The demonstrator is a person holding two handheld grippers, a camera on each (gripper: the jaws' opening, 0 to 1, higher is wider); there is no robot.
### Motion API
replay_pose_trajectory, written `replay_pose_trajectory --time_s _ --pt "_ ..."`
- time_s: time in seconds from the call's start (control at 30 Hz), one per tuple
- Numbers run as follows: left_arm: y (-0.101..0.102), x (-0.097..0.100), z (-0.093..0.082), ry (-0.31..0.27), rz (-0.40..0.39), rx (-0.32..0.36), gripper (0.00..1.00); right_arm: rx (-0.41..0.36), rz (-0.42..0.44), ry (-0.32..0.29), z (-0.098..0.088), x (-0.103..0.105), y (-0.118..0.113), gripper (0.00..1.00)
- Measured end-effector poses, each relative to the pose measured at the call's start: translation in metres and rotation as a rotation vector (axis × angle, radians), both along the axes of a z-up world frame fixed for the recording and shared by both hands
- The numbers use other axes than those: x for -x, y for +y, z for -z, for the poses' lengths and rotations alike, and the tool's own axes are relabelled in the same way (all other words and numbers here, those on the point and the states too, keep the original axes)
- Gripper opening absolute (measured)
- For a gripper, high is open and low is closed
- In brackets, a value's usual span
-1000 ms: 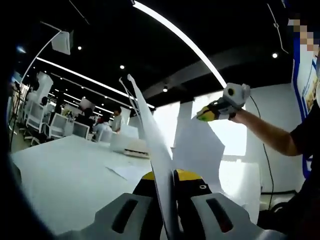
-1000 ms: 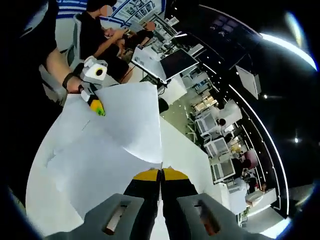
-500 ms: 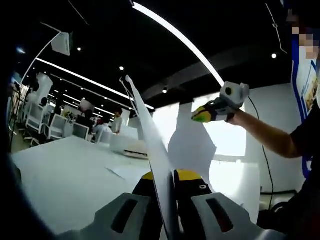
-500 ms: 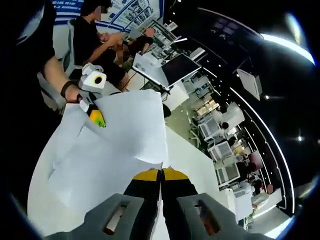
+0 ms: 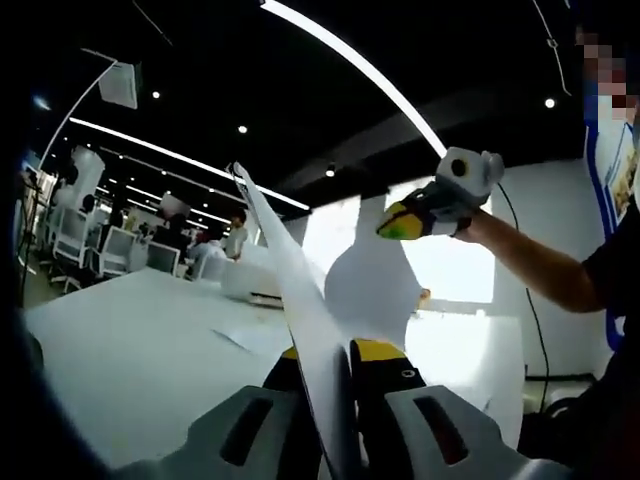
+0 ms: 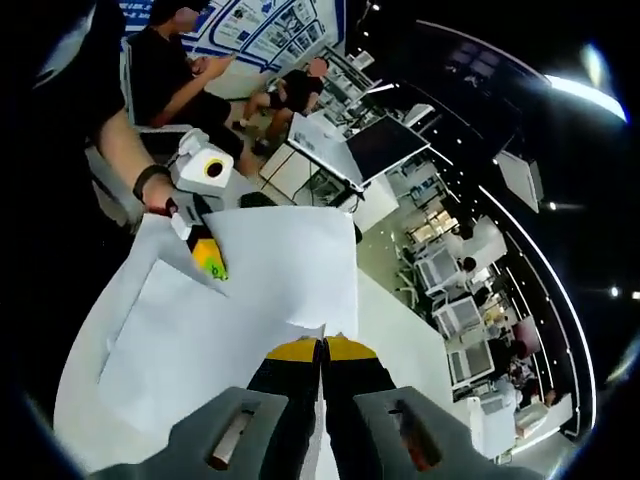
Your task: Organize the stack of printing papers by aligning and flattening the scattered papers on the table
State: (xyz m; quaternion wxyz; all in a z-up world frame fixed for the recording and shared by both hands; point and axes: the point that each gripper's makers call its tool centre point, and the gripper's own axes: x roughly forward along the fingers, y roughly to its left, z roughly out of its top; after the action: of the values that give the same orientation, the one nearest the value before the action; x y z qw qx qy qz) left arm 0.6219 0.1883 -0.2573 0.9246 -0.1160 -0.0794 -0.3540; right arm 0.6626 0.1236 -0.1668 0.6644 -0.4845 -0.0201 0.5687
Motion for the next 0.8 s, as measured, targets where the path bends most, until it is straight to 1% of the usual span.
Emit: replay_pose_trajectory --time_s 0.13,0.2,0.37,0.5,0.67,0.77,0.8 --pt "-0.003 0.0 0.003 0.005 0.0 -0.03 0.12 0.0 -0.006 0.006 0.004 0.001 0.005 0.0" --pt "-0.002 -0.001 0.004 0.008 -0.001 -0.033 0.12 -0.003 -0.006 0.007 0.005 0.001 0.006 0.0" --pt "0.0 -0.002 0.003 0.017 0.0 -0.015 0.13 -0.019 -0.006 0.02 0.006 0.0 0.016 0.0" --pt "0.002 -0.002 0.001 0.021 0.002 0.009 0.13 -0.02 -0.009 0.01 0.01 -0.001 0.028 0.0" --pt "0.002 -0.003 0.0 0.023 0.006 0.023 0.15 -0.022 -0.018 0.012 0.011 0.001 0.036 0.0" --pt "0.002 -0.003 0.0 0.024 0.008 0.027 0.15 -0.027 -0.008 0.02 0.013 0.0 0.039 0.0" --pt "0.001 -0.003 0.0 0.023 0.009 0.027 0.15 -0.03 -0.002 0.031 0.014 -0.001 0.04 0.0"
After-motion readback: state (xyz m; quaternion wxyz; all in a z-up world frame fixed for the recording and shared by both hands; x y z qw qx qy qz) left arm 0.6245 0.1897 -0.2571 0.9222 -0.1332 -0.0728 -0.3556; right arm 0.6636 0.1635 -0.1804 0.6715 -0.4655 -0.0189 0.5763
